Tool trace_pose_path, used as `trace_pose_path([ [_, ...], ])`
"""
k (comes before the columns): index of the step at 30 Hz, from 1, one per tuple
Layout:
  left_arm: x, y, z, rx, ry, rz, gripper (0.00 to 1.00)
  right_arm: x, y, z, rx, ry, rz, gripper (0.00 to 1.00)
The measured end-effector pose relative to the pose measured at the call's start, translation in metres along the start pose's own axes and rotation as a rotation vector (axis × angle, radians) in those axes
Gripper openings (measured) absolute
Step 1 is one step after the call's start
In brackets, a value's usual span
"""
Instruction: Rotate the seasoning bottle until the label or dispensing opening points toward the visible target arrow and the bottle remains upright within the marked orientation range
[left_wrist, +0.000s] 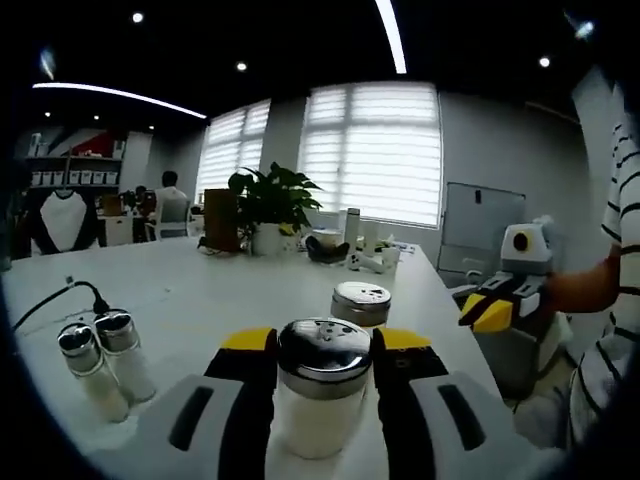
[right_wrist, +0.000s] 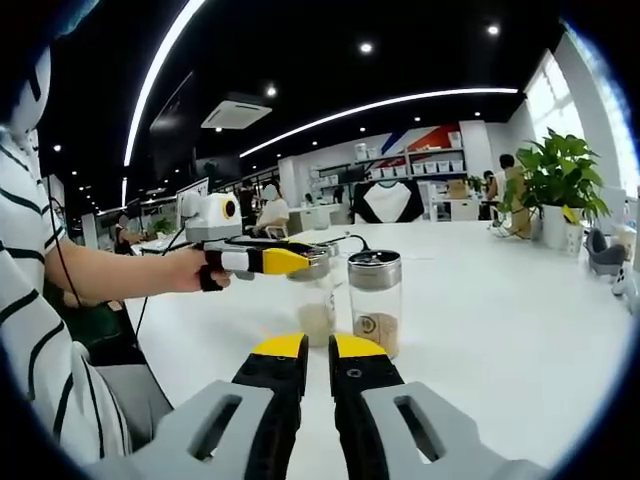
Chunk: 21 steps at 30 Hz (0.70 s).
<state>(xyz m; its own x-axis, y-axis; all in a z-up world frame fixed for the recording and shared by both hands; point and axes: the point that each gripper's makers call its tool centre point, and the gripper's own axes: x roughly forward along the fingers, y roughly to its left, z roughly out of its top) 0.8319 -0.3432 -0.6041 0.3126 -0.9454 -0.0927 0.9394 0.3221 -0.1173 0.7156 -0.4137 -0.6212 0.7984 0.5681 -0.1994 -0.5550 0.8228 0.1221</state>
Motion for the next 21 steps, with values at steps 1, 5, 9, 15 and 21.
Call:
trace_pose_path([
  [1,0.0,-0.0001,0.0001,-0.002,-0.001,-0.005,0.4,-0.0001,0.0,0.0,-0.001,0.0,0.001,0.06],
  [5,0.0005,-0.0021,0.0001,-0.006,0.0,-0.059,0.4,-0.0006,-0.0001,-0.0003,-0.004,0.003,0.007,0.06],
  [9,0.0003,-0.0017,0.0003,-0.015,0.003,-0.112,0.4,-0.0011,-0.0005,0.0003,-0.007,0.003,0.009,0.06],
  [15,0.0007,-0.0029,-0.0003,-0.024,0.009,-0.178,0.4,-0.0007,0.0016,0.0003,-0.015,0.003,0.021,0.06],
  [21,-0.0005,-0.0048,-0.0019,-0.046,0.013,-0.241,0.4,-0.001,0.0025,0.0003,-0.02,0.002,0.024,0.06],
])
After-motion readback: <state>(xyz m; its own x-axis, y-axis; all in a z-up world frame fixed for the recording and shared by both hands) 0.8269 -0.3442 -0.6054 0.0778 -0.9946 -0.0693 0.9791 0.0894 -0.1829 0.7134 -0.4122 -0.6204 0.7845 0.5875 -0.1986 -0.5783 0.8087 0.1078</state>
